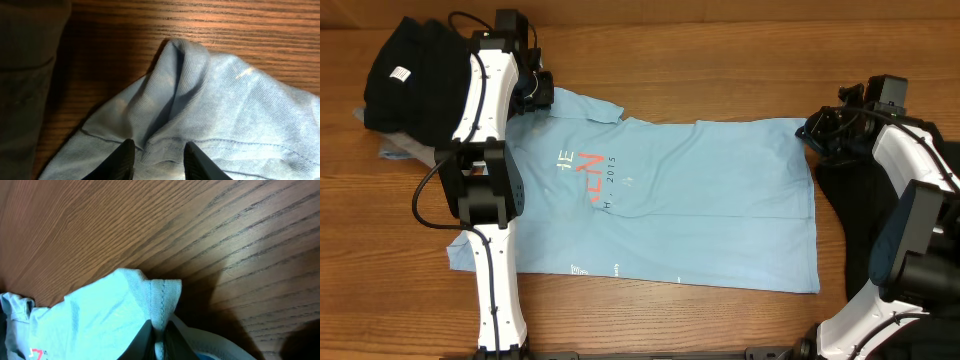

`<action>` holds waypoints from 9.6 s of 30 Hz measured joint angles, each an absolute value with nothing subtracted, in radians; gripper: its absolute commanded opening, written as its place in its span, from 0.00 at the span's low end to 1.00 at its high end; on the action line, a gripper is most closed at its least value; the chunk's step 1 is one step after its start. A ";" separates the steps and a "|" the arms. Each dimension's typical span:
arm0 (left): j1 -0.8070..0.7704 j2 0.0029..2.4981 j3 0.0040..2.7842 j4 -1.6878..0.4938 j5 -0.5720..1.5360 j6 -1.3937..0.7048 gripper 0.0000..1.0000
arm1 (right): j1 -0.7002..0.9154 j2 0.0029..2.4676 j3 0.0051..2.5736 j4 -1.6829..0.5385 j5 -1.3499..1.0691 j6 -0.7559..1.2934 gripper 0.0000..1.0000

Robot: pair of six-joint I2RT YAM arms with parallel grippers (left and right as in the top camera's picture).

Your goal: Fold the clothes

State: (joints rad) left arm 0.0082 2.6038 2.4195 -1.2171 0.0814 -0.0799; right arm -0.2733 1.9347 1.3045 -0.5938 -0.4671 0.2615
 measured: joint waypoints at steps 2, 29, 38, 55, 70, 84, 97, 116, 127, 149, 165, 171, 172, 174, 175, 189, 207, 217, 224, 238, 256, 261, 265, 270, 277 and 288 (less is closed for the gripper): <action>0.008 2.604 2.419 -1.217 0.081 -0.080 0.36 | -0.273 1.935 1.304 -0.593 -0.467 0.262 0.10; 0.008 2.604 2.398 -1.201 0.079 -0.080 0.04 | -0.273 1.935 1.304 -0.592 -0.467 0.262 0.10; 0.008 2.604 2.398 -1.208 0.085 -0.080 0.04 | -0.273 1.935 1.304 -0.589 -0.466 0.262 0.08; 0.031 2.356 2.395 -1.294 0.118 -0.080 0.04 | -0.274 1.932 1.305 -0.531 -0.445 0.261 0.08; 0.031 2.346 2.395 -1.337 0.120 -0.080 0.04 | -0.273 1.933 1.305 -0.458 -0.368 0.262 0.46; 0.031 2.346 2.395 -1.348 0.139 -0.080 0.04 | -0.273 2.068 1.307 -0.307 -0.277 0.261 0.43; 0.031 2.346 2.395 -1.355 0.200 -0.080 0.04 | -0.273 2.086 1.310 -0.315 -0.342 0.252 0.25; 0.031 2.346 2.395 -1.388 0.219 -0.080 0.04 | -0.282 2.068 1.310 -0.350 -0.388 0.235 0.52; 0.031 2.346 2.395 -1.388 0.226 -0.080 0.04 | -0.282 2.061 1.310 -0.282 -0.315 0.232 0.49; 0.031 2.346 2.395 -1.380 0.233 -0.080 0.04 | -0.281 2.098 1.310 -0.262 -0.299 0.232 0.42; 0.031 2.346 2.395 -1.381 0.237 -0.080 0.04 | -0.253 2.104 1.314 -0.285 -0.272 0.237 0.06; 0.031 2.346 2.395 -1.392 0.244 -0.080 0.04 | -0.260 2.103 1.318 -0.318 -0.280 0.235 0.04; 0.031 2.346 2.395 -1.392 0.244 -0.080 0.04 | -0.262 2.101 1.318 -0.330 -0.284 0.235 0.04; 0.031 2.345 2.395 -1.392 0.244 -0.080 0.04 | -0.267 2.090 1.318 -0.357 -0.293 0.235 0.04; 0.031 2.343 2.395 -1.392 0.244 -0.080 0.04 | -0.269 2.082 1.318 -0.369 -0.299 0.235 0.04; 0.046 2.135 2.396 -1.605 0.242 -0.078 0.04 | -0.274 1.729 1.323 -0.623 -0.352 0.235 0.04; 0.108 1.967 2.260 -1.686 0.071 -0.046 0.04 | -0.360 1.652 1.323 -1.040 -0.348 0.186 0.04; 0.245 1.810 1.930 -1.690 0.013 -0.027 0.04 | -0.359 1.652 1.323 -1.230 -0.245 0.164 0.04; 0.324 1.803 1.850 -1.690 0.010 -0.027 0.04 | -0.359 1.652 1.323 -1.335 -0.141 0.196 0.04; 0.341 1.784 1.819 -1.687 0.010 -0.027 0.04 | -0.359 1.650 1.290 -1.407 -0.078 0.209 0.04; 0.341 1.783 1.669 -1.687 -0.026 -0.031 0.08 | -0.359 1.648 1.166 -1.393 -0.044 0.235 0.08; 0.341 1.783 1.668 -1.687 -0.038 -0.037 0.09 | -0.359 1.648 1.150 -1.396 -0.044 0.236 0.09; 0.341 1.783 1.668 -1.687 -0.043 -0.049 0.20 | -0.360 1.648 1.137 -1.395 -0.039 0.237 0.29; 0.341 1.783 1.668 -1.687 -0.046 -0.053 0.29 | -0.360 1.648 1.135 -1.374 -0.025 0.251 0.42; 0.341 1.783 1.668 -1.674 -0.046 -0.054 0.46 | -0.360 1.648 1.135 -1.298 -0.040 0.258 0.44; 0.329 1.783 1.668 -1.611 0.057 -0.053 0.46 | -0.360 1.565 1.264 -1.256 -0.353 0.097 0.51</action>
